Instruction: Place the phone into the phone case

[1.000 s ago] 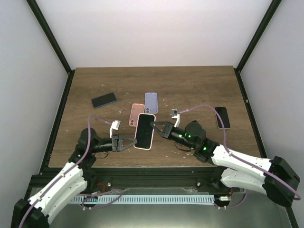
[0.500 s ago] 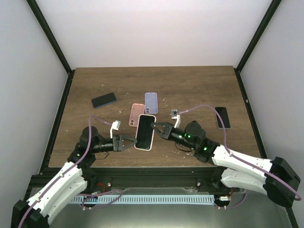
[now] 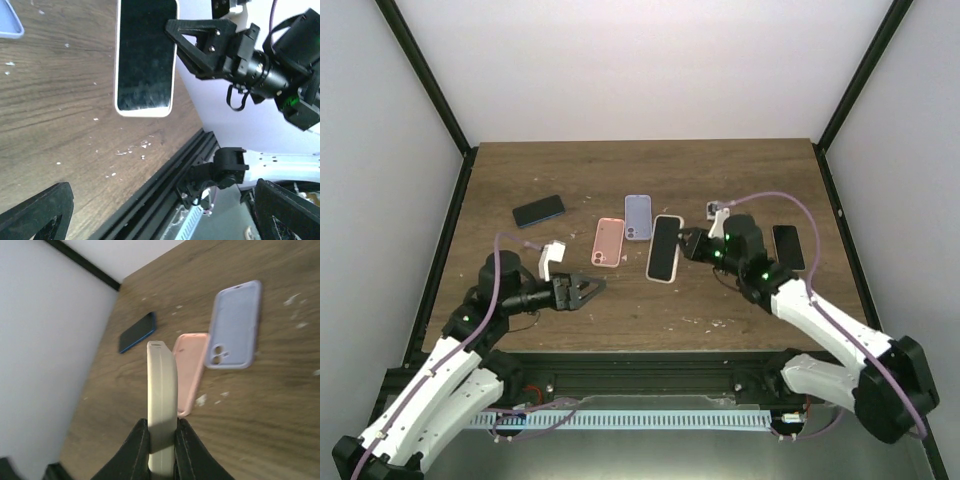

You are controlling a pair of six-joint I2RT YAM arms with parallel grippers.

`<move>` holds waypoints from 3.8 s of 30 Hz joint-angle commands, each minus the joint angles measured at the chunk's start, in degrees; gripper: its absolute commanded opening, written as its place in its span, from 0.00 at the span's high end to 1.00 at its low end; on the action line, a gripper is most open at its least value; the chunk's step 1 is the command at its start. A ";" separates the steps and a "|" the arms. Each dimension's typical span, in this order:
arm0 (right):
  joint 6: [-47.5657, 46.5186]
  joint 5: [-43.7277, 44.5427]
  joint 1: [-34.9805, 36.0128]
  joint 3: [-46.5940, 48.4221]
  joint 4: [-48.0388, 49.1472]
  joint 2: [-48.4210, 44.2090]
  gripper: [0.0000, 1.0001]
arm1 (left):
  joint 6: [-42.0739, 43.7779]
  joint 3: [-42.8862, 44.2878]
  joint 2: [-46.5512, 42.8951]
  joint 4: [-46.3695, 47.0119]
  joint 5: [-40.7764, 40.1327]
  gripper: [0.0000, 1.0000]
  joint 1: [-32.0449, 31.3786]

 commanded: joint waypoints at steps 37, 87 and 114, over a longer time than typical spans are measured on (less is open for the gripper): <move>-24.60 -13.27 -26.52 25.37 -12.93 42.36 0.57 | 16.30 10.21 0.45 -18.25 -8.91 0.00 0.04; -36.04 19.16 -46.14 32.21 -34.89 47.57 0.00 | 17.01 10.04 -1.74 -18.16 -8.02 0.00 0.09; -36.09 10.57 -46.09 30.86 -39.44 43.46 0.00 | 17.01 9.95 -3.20 -17.93 -7.69 0.00 0.04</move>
